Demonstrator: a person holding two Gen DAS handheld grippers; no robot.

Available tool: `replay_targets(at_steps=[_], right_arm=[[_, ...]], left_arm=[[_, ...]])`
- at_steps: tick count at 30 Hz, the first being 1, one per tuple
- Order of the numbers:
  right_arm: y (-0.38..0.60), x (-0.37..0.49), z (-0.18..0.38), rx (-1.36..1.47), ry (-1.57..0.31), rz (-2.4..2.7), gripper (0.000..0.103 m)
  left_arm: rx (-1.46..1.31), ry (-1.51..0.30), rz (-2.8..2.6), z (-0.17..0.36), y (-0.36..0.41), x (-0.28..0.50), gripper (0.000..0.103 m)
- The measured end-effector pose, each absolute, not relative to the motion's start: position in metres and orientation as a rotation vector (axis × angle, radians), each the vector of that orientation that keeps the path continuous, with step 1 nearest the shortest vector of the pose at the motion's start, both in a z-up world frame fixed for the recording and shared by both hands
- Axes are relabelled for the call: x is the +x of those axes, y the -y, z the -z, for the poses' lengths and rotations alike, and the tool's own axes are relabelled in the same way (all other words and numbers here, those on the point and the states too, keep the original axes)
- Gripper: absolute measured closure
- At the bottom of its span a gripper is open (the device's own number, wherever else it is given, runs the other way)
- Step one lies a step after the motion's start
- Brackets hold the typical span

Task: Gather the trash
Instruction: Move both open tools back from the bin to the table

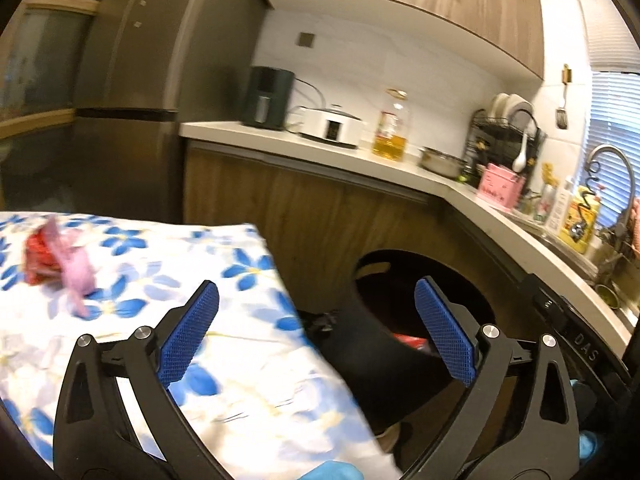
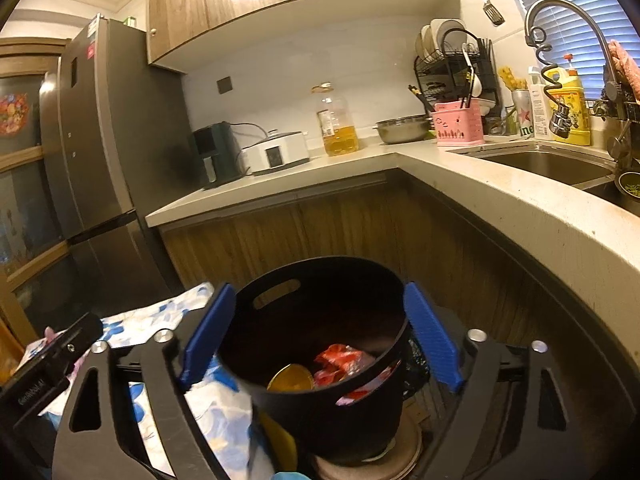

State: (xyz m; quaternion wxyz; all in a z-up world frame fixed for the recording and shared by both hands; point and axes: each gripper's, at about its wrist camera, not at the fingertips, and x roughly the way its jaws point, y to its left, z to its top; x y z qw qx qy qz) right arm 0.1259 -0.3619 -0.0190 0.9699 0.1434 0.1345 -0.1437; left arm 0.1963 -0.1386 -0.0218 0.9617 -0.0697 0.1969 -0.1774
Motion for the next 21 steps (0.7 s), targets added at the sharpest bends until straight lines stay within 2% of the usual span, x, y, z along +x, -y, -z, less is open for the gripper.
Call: replay_targets(at_steps=[9,21], right_arm=[[0.315,0.106,0.024,0.261,-0.287,0.225,0.009],[0.242,0.118,0.033,0.218,-0.322,0.112,0.009]], left_arm=[[-0.128,-0.391,0.259,0.024,0.091,0.163,0.006],[-0.172,-0.389,0.090,0.032,0.007,0.141,0.006]])
